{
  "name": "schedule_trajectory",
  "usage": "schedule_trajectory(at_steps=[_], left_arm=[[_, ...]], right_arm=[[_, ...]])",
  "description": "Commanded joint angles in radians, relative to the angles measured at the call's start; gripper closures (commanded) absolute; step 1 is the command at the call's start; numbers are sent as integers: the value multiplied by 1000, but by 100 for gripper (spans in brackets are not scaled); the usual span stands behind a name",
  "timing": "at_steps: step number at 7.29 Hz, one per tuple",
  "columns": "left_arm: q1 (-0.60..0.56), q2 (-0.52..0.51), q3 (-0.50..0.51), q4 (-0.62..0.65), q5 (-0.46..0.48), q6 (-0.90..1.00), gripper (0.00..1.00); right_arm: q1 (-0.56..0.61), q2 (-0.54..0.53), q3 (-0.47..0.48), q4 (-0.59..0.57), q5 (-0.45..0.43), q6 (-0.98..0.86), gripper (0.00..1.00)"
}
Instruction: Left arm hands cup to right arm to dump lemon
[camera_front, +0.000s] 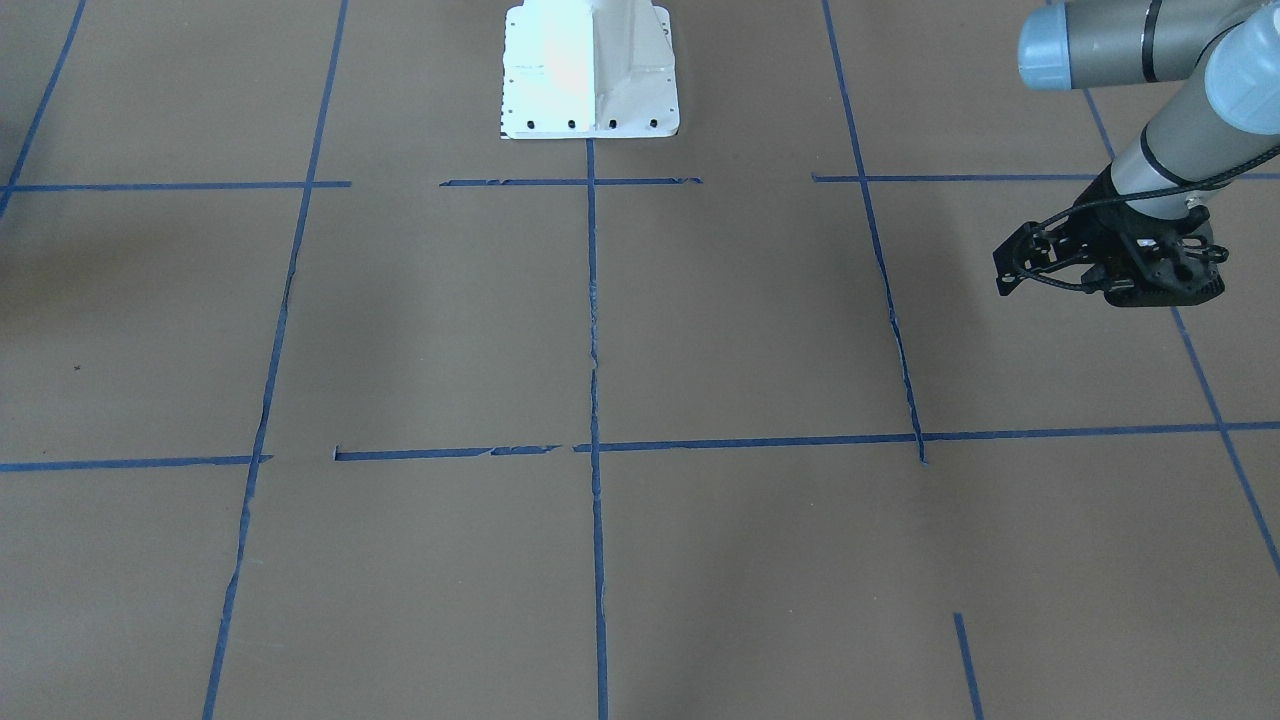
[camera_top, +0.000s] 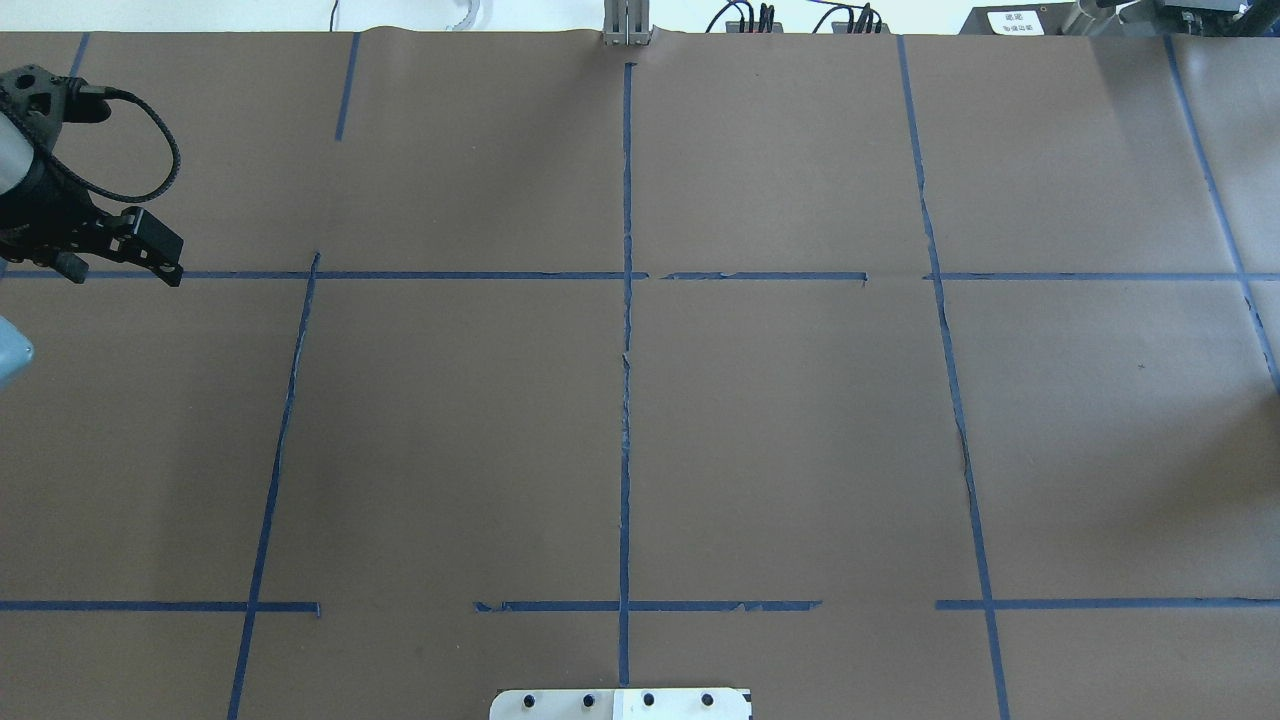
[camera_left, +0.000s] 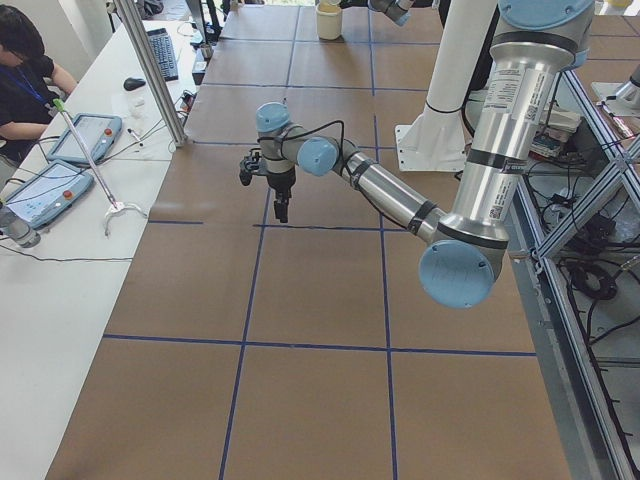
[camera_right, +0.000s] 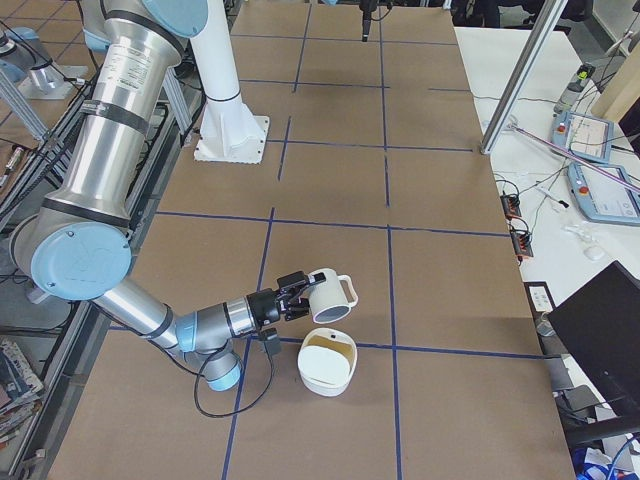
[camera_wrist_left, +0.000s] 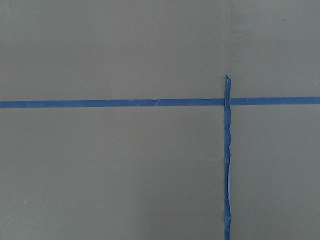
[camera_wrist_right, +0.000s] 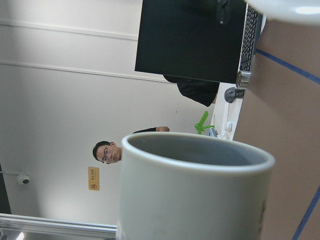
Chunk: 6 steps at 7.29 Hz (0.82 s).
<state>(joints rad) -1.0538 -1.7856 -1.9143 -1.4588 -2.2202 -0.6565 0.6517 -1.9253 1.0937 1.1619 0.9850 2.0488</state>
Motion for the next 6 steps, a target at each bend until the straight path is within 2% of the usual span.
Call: schedule_trajectory(at_steps=[1, 4, 6], left_arm=[[0, -2, -2, 0, -1, 0, 0], [0, -2, -8, 0, 0, -2, 0], [0, -2, -9, 0, 0, -2, 0]], right_arm=[[43, 15, 0, 21, -14, 246, 84], [78, 17, 8, 48, -23, 446, 85], [86, 17, 17, 50, -23, 464, 85]])
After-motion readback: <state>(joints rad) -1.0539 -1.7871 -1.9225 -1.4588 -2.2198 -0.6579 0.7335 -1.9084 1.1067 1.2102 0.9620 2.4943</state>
